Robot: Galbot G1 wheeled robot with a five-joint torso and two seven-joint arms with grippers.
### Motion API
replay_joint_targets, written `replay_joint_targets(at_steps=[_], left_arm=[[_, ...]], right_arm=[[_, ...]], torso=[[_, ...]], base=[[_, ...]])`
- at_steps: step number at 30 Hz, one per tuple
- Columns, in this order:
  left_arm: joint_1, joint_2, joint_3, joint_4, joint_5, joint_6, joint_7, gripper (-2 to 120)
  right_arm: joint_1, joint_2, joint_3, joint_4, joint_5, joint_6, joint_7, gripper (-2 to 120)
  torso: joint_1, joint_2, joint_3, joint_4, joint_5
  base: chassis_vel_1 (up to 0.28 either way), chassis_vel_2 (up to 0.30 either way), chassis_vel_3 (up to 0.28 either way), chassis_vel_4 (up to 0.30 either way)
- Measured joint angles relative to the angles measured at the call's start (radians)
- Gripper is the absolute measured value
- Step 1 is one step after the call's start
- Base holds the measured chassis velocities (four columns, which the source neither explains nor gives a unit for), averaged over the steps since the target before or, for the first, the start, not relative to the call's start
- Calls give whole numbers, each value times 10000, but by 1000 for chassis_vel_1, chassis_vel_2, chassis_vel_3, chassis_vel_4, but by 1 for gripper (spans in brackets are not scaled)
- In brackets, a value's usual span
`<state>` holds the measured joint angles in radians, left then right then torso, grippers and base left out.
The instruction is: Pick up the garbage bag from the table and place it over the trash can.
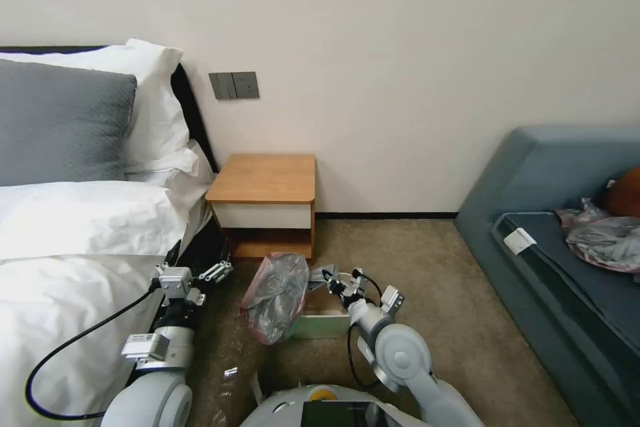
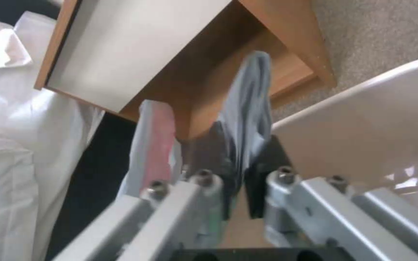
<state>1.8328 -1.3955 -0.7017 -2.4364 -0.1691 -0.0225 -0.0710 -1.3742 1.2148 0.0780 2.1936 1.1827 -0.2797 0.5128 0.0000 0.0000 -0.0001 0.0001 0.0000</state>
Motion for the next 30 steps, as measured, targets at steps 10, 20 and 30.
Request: replay_joint_targets(at_steps=[10, 20, 30], left_arm=[[18, -89, 23, 134, 45, -201, 28, 100], [2, -59, 46, 151, 47, -231, 46, 100], [23, 8, 109, 153, 55, -187, 69, 100]], right_arm=[[-599, -354, 285, 504, -185, -60, -41, 48], [-1344, -472, 683, 1253, -355, -129, 9, 84], [-1519, -609, 1433, 1982, 72, -128, 266, 100]], torso=[[-1, 0, 1, -1, 0], [-1, 0, 0, -1, 0], [-1, 0, 1, 0, 0]], base=[[0, 0, 0, 0], [0, 0, 0, 0], [0, 0, 0, 0]])
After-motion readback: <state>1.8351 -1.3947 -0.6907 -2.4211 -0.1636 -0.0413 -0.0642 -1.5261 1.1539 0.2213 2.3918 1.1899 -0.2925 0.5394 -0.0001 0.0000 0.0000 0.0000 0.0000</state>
